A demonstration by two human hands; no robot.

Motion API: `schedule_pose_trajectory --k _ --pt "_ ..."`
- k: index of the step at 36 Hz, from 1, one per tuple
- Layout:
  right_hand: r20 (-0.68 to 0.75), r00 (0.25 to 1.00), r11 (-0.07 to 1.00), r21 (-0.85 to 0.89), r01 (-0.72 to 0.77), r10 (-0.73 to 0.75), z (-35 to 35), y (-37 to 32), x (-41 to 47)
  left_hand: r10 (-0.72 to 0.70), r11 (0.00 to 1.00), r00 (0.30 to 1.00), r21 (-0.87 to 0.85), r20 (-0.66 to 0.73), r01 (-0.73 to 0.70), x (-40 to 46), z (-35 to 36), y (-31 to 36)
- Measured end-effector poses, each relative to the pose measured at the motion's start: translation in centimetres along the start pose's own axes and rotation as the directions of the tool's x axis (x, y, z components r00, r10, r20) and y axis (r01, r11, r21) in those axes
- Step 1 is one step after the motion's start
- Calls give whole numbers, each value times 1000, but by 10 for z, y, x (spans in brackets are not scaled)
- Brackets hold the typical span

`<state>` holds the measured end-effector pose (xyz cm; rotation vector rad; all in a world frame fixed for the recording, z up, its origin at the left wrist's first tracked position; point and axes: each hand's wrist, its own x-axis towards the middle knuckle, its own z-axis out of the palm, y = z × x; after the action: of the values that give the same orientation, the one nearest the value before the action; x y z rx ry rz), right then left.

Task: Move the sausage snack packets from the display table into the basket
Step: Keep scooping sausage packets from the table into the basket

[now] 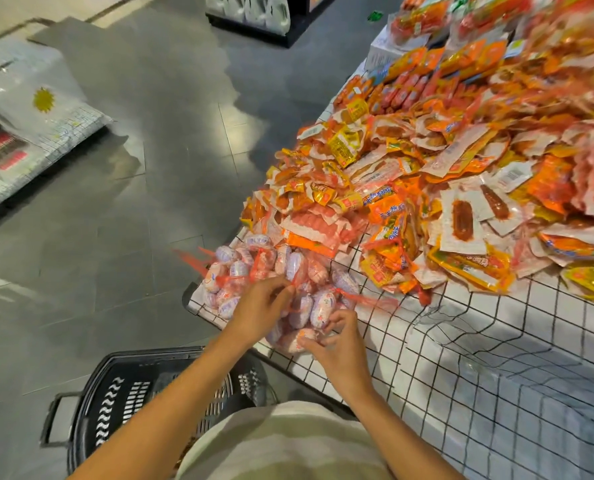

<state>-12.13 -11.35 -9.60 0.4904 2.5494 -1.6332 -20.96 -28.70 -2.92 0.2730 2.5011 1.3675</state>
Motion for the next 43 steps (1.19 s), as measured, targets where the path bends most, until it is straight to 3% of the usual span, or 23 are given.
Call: schedule_pose_trajectory --k 5,8,11,16,24,30,37,43 --pt "-23 1000 1000 25 -12 13 4 1 -1 125 991 982 75 -144 -115 -15 0 -10" --pt "-65 998 993 116 -9 16 7 0 -3 69 998 945 17 -320 -68 -44 8 -18" --pt "-68 998 981 196 -6 20 9 1 -6 -29 998 915 -58 -403 6 -71 20 -33" --pt "-68 995 985 152 82 -73 7 4 -16 -174 973 949 -194 -263 125 -88 39 -55" --pt "61 967 968 -33 249 -247 0 14 -16 -51 997 985 -57 -164 42 -75 56 -70" --pt "70 969 949 -196 248 -238 8 4 -15 -66 997 972 -52 -227 56 -73 60 -81" --pt "79 967 948 -192 253 -242 8 3 -18 -64 998 958 -5 -278 65 -65 56 -96" --pt "69 978 955 -214 205 -195 9 0 -25 -63 997 968 21 -244 70 -62 59 -94"
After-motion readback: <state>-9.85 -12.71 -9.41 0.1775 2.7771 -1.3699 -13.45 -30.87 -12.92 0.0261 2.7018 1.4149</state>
